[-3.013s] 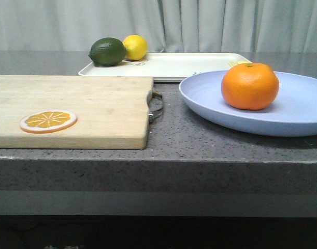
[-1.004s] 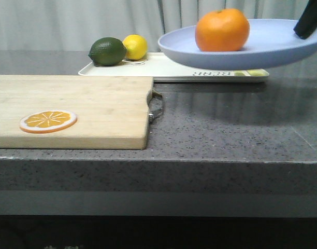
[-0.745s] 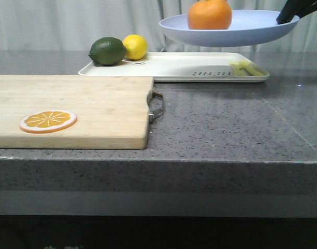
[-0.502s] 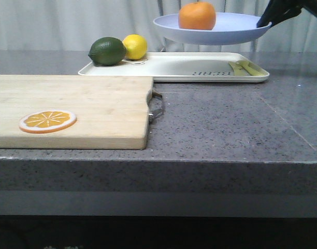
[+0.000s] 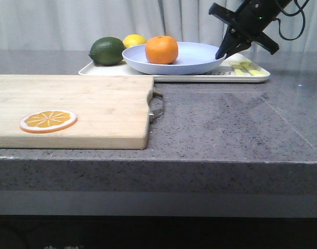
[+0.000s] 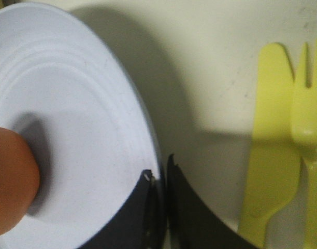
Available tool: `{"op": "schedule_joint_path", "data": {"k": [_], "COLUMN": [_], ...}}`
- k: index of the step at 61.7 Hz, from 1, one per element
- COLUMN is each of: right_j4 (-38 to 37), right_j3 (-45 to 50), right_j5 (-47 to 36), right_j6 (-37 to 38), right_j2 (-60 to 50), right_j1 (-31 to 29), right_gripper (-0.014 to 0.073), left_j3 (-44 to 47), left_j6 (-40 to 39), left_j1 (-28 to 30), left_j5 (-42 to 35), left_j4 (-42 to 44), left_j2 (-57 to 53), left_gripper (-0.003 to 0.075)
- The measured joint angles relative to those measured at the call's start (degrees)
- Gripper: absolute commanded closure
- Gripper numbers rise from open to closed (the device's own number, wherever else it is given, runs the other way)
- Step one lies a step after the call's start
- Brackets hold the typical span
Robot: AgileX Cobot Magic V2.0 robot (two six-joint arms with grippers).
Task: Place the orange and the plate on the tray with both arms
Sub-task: 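Open the right gripper to release the plate and raise it away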
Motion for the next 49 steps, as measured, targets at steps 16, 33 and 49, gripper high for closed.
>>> {"op": "schedule_joint_path", "data": {"k": [16, 33, 49], "right_j4": [-0.4, 0.5, -1.9], "right_j3": [0.0, -0.9, -3.7], "right_j5": [-0.7, -0.7, 4.1], "right_j6": [0.0, 0.4, 0.4], "right_j2": [0.0, 0.1, -3.2], "right_j1": [0.0, 0.0, -0.1], "right_gripper": [0.0533, 0.0284, 0.0545], "left_j3": [0.0, 0.0, 0.0], "left_j6": [0.0, 0.0, 0.0], "left_j1": [0.0, 0.0, 0.0], "left_j5": [0.0, 0.0, 0.0], "left_j4": [0.0, 0.0, 0.0], "left_j2": [0.0, 0.0, 0.0], "left_gripper": [0.0738, 0.0738, 0.0738]}}
